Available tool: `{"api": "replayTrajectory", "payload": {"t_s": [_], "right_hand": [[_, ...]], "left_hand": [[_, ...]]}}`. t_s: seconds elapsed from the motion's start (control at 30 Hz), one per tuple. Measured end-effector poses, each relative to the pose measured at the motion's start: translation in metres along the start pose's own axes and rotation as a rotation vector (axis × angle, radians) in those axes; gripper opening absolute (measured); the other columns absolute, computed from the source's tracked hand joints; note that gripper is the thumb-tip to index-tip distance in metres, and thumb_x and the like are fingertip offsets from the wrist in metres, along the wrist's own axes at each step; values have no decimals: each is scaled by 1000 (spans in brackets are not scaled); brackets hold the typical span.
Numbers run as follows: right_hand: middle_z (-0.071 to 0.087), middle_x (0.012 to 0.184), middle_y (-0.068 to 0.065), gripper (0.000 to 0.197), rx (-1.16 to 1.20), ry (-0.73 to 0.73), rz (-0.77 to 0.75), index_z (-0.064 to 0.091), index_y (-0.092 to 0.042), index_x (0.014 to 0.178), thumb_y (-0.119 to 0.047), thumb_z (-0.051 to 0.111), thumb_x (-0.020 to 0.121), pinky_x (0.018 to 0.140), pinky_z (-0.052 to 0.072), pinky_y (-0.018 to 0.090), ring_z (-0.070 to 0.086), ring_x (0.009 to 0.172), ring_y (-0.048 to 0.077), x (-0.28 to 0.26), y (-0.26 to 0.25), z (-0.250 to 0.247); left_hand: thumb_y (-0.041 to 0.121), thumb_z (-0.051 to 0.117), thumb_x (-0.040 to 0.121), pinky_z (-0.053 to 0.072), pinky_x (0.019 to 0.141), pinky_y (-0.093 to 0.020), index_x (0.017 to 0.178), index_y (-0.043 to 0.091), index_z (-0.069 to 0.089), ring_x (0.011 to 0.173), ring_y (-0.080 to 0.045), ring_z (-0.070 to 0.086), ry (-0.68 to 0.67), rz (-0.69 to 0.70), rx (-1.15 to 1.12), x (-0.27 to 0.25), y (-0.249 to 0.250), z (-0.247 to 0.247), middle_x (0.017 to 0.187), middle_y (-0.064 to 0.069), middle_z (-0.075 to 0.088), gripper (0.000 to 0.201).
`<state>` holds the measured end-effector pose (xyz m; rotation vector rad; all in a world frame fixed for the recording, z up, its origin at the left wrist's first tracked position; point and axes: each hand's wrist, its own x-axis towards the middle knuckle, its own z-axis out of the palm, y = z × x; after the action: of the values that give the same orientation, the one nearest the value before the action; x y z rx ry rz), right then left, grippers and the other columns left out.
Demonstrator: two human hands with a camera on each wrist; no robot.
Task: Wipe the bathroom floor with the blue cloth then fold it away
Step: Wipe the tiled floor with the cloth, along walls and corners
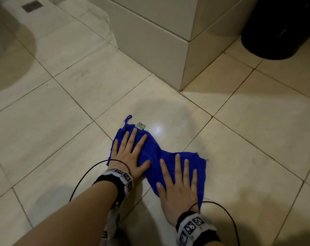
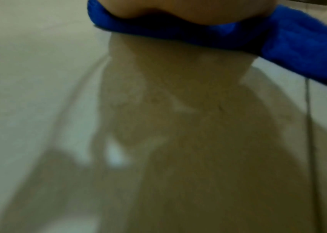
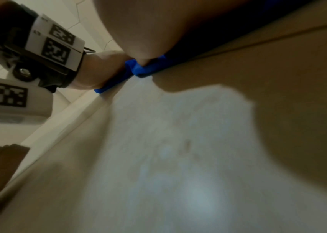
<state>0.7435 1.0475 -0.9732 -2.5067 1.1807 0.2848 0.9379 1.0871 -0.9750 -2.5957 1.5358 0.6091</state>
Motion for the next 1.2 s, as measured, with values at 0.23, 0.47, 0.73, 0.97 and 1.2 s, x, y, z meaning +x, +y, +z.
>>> {"api": "replayTrajectory", "payload": {"t_s": [0.23,0.47,0.73,0.97,1.2], "right_hand": [[-1,164,10,68,0,52,6,6,-35,156,-56,17,92,117,6,59,3,150,36,63,-13,-9],[-28,159,6,64,-6,72,-3,-23,-40,149,-56,9,97,117,-11,56,-22,147,33,125,-18,-24],[-29,159,2,65,9,71,40,-22,-33,151,-52,12,99,118,-12,53,-23,147,28,170,-14,-43],[-31,158,-3,67,28,-6,113,-25,-33,150,-52,15,100,119,-12,50,-25,147,25,214,16,-71],[-30,159,-4,66,24,-11,95,-25,-34,149,-52,16,101,119,-14,47,-23,147,24,209,22,-76]], "left_hand": [[78,9,68,-9,117,-49,146,49,-21,148,-19,-18,66,-145,-36,46,-19,-13,158,10,-27,88],[75,14,75,-7,118,-49,150,44,-10,148,-20,-14,149,-234,-76,95,-24,-30,160,8,-21,86],[62,24,90,-9,119,-48,153,35,-10,148,-23,-15,191,-204,-47,161,11,-54,161,2,-19,78],[56,30,93,-11,118,-48,154,32,-10,148,-21,-17,119,-178,-66,224,49,-73,161,3,-20,77],[56,31,94,-13,116,-49,154,32,-11,148,-23,-18,93,-160,-60,219,51,-76,161,2,-22,76]]}}
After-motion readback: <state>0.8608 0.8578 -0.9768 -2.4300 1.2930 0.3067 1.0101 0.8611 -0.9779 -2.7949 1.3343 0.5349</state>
